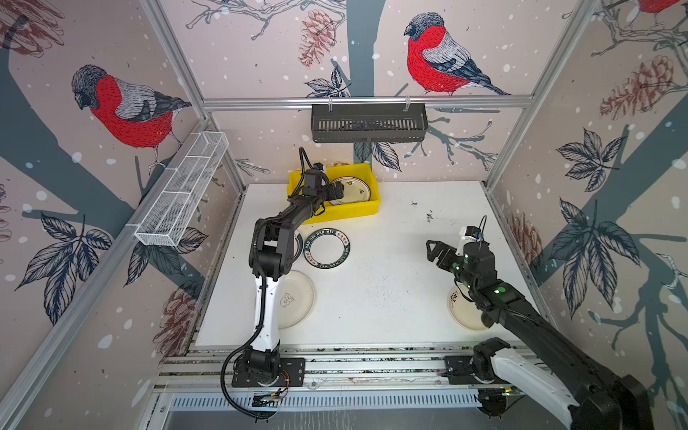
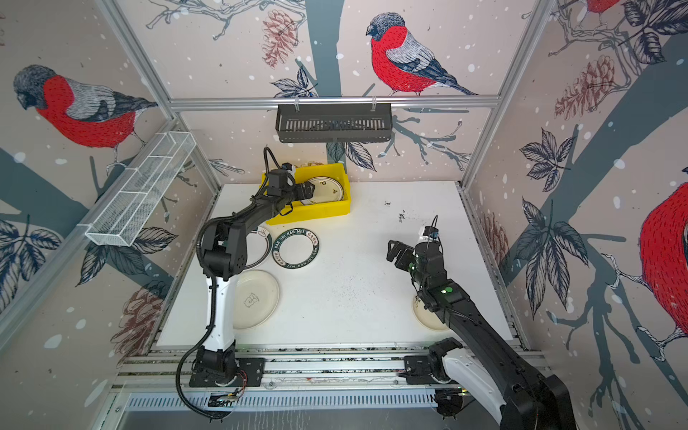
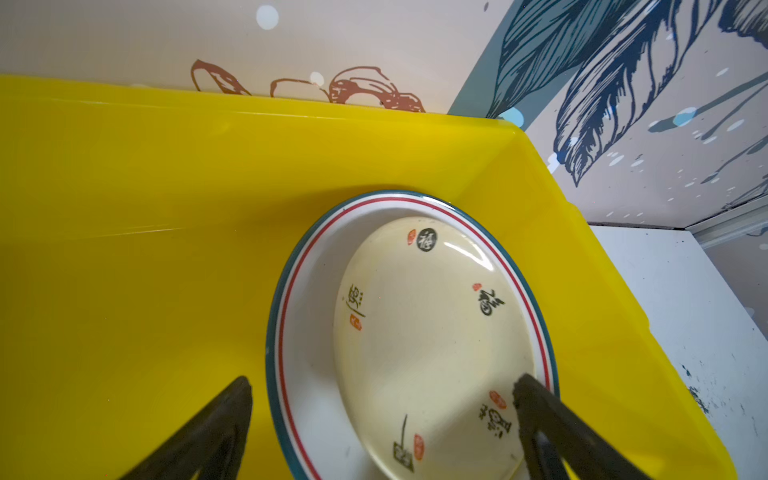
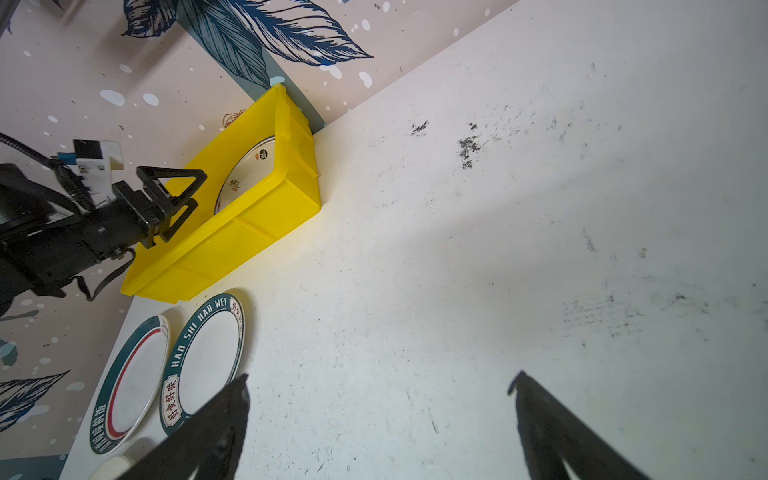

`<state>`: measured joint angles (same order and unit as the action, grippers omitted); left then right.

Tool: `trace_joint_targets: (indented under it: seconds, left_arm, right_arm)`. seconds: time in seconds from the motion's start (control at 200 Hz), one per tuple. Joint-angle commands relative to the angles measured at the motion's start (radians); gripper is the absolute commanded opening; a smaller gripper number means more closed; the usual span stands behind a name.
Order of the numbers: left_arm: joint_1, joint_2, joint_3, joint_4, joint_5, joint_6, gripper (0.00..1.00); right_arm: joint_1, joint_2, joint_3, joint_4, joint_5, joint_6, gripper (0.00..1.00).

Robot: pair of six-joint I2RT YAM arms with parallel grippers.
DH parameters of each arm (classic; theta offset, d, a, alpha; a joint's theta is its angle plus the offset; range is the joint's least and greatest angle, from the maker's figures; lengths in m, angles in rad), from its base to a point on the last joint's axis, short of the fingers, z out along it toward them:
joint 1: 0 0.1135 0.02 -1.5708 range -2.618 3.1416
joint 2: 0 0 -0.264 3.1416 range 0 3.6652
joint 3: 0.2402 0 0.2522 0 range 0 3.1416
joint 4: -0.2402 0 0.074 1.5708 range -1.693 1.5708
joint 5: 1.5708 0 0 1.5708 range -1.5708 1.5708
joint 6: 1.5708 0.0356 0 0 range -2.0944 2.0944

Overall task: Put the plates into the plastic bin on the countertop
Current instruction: 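Lower the cream plate into the bin and open the left gripper, then withdraw the left gripper from the bin while the right gripper reaches the flower-pattern plate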

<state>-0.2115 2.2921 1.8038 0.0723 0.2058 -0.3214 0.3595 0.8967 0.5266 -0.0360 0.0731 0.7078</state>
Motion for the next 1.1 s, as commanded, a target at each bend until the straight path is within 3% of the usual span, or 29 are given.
trace_joint_targets:
  seconds: [0.0, 0.2, 0.405, 0.6, 0.796, 1.096]
  left_arm:
    - [0.001, -0.060, -0.058, 0.080, -0.020, 0.016, 0.97]
    - [0.001, -0.219, -0.278, 0.224, -0.041, -0.006, 0.97]
    - [-0.003, -0.378, -0.501, 0.388, -0.033, -0.052, 0.97]
    - [-0.011, -0.492, -0.630, 0.425, -0.018, -0.065, 0.97]
    - [-0.011, -0.597, -0.762, 0.486, 0.014, -0.103, 0.97]
    - [-0.016, -0.655, -0.894, 0.542, 0.041, -0.155, 0.97]
  right_arm:
    - [0.001, 0.034, 0.041, -0.107, 0.098, 0.014, 0.99]
    - [0.006, 0.126, 0.128, -0.349, 0.187, 0.070, 0.99]
    - [0.004, 0.151, 0.134, -0.441, 0.229, 0.152, 0.99]
    - [0.002, 0.151, 0.112, -0.468, 0.274, 0.231, 0.99]
    - [0.000, 0.185, 0.077, -0.458, 0.241, 0.262, 0.99]
    - [-0.008, 0.250, 0.013, -0.369, 0.092, 0.240, 1.00]
